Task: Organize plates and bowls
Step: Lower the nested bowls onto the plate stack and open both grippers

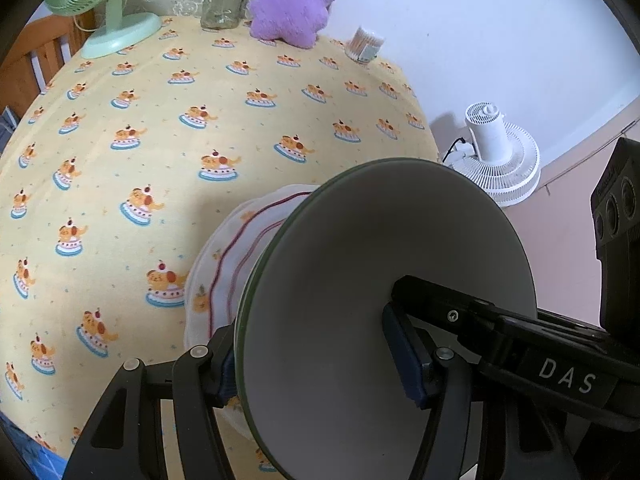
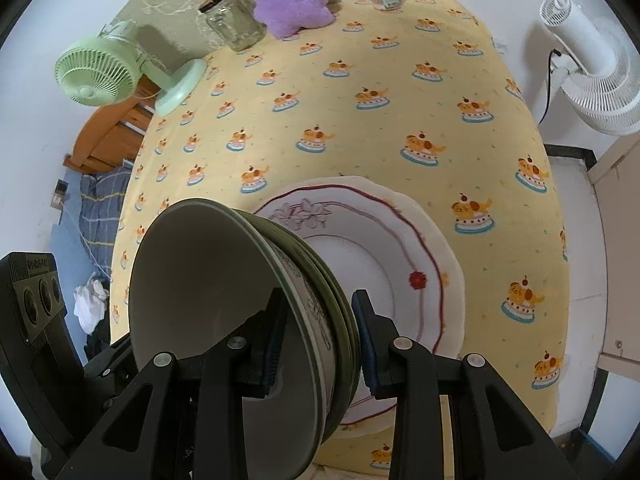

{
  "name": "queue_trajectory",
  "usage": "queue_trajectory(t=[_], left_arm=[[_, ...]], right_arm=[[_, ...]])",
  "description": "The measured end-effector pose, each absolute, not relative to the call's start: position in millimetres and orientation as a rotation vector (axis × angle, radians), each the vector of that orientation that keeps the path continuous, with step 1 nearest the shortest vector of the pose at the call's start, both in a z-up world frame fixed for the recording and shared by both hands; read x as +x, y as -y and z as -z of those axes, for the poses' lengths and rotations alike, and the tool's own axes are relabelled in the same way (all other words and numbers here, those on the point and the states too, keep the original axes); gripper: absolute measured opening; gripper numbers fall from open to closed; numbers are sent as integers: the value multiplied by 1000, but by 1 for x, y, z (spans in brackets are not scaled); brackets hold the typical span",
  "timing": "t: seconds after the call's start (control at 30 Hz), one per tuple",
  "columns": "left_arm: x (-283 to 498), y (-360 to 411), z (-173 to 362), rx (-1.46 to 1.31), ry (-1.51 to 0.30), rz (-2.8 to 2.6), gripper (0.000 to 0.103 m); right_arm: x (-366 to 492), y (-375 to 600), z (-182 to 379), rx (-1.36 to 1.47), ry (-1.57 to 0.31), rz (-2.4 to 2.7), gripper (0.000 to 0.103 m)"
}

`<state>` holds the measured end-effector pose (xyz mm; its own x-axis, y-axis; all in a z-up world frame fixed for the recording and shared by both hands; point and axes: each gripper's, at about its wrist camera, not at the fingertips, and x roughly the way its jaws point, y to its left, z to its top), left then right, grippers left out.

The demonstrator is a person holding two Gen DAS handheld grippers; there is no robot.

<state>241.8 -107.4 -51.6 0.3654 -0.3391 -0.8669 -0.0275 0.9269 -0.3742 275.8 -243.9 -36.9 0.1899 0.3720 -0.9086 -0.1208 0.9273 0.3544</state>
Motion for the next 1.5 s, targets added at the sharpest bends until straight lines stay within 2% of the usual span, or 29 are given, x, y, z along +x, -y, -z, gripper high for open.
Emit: queue_trajectory(t=[0.93, 1.07, 1.2, 1.5], left_arm=[[265, 121, 66, -362, -1197, 220, 63], [261, 122, 64, -343, -1198, 217, 66], [255, 122, 58, -334, -1180, 227, 74], [242, 113, 44, -283, -1139, 141, 78]], right_arm=[[292, 260, 48, 231, -1319, -303, 37], [289, 260, 48, 226, -1316, -300, 37], [285, 260, 42, 208, -1277, -290, 37], [272, 256, 24, 160, -1186, -266, 59]])
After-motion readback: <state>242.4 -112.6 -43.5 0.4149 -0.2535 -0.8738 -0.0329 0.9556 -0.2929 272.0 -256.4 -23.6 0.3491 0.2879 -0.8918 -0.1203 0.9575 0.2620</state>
